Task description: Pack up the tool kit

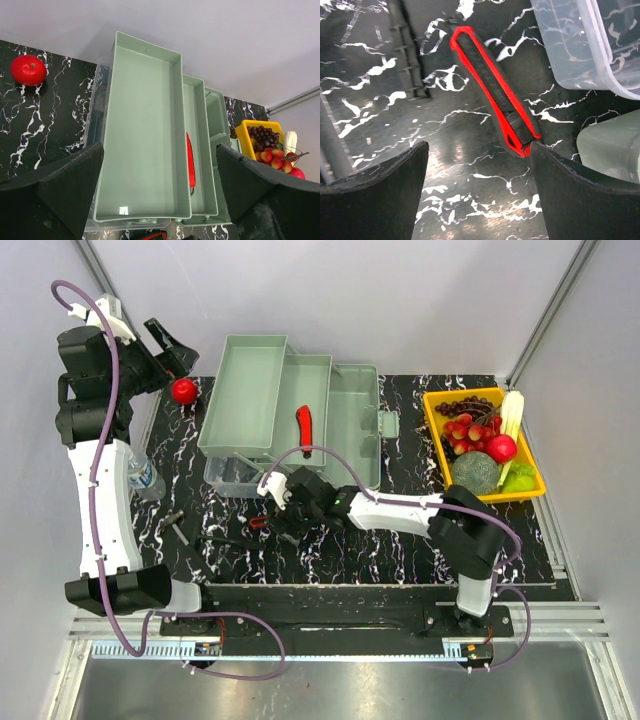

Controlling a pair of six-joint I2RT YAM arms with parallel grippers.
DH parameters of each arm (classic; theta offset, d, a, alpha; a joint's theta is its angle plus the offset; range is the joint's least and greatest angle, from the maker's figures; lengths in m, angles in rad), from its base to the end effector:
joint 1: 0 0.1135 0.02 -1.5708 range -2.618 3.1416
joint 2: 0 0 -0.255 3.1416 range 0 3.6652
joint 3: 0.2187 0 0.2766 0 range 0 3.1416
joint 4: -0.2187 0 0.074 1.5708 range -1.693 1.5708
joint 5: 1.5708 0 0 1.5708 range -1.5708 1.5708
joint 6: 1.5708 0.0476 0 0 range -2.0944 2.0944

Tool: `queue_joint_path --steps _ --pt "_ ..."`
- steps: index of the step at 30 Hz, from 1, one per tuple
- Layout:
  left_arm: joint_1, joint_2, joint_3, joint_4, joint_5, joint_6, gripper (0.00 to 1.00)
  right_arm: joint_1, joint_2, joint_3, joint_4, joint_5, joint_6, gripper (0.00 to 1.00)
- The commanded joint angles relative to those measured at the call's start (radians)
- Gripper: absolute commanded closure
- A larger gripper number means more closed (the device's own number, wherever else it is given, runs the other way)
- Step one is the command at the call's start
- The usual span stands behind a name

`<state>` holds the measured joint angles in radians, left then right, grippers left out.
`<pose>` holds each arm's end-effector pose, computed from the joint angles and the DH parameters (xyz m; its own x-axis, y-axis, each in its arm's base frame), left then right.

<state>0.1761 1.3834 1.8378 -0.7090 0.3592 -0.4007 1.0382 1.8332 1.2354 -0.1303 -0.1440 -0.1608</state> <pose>0.3017 0.0367 0.5066 -0.2950 -0.4234 -0.8566 0.0607 0.8864 -0.4590 0.2142 0.3769 0.1768 -0.1883 -0.6316 -0.7521 -0.9494 0.3132 -0.0253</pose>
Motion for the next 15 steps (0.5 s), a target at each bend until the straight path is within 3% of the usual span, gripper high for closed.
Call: queue_joint_path --steps 1,15 --pt "0.005 0.009 0.005 0.042 0.001 -0.013 0.01 0.003 0.038 -0.013 0.185 0.109 -0.065 0.12" --pt "0.005 0.009 -0.002 0.042 -0.002 -0.01 0.01 0.003 0.188 0.019 0.233 0.066 -0.083 0.12"
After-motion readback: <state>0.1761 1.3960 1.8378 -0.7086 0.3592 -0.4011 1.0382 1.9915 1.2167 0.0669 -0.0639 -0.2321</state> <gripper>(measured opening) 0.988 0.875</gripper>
